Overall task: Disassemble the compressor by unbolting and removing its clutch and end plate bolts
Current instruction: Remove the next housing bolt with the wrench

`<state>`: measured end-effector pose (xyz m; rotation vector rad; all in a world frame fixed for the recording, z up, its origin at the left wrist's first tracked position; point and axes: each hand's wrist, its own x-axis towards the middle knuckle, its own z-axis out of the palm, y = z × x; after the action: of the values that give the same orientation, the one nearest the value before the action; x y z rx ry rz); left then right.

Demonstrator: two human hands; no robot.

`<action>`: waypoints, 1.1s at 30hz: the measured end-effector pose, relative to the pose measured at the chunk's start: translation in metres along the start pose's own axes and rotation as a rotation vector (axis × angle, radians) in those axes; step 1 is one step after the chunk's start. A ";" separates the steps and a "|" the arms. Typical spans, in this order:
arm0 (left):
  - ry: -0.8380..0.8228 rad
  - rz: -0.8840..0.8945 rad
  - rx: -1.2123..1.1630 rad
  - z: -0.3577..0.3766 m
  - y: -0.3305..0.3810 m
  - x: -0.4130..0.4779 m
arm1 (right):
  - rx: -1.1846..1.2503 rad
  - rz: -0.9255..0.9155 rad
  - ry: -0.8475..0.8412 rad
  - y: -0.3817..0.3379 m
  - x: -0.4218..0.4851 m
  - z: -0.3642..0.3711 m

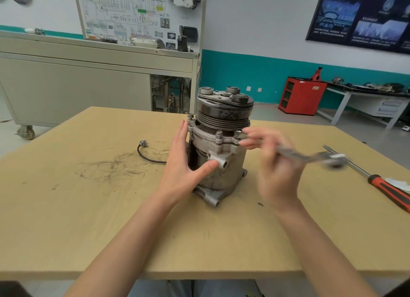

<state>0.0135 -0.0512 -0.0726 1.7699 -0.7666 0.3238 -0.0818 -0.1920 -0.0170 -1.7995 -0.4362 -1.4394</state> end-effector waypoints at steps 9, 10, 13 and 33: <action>-0.016 -0.020 0.014 -0.001 0.000 0.001 | 0.958 1.064 0.051 0.061 0.042 -0.017; -0.016 -0.021 0.019 -0.001 0.000 0.001 | 0.944 1.039 0.050 0.060 0.044 -0.020; -0.013 -0.021 0.013 -0.001 0.000 0.001 | 0.763 0.862 0.134 0.048 0.050 -0.032; -0.026 -0.046 -0.123 -0.002 -0.005 0.005 | -0.911 -0.659 -0.193 -0.016 0.006 0.017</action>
<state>0.0210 -0.0502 -0.0730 1.6759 -0.7472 0.2184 -0.0796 -0.1700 -0.0071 -2.6902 -0.5536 -2.1452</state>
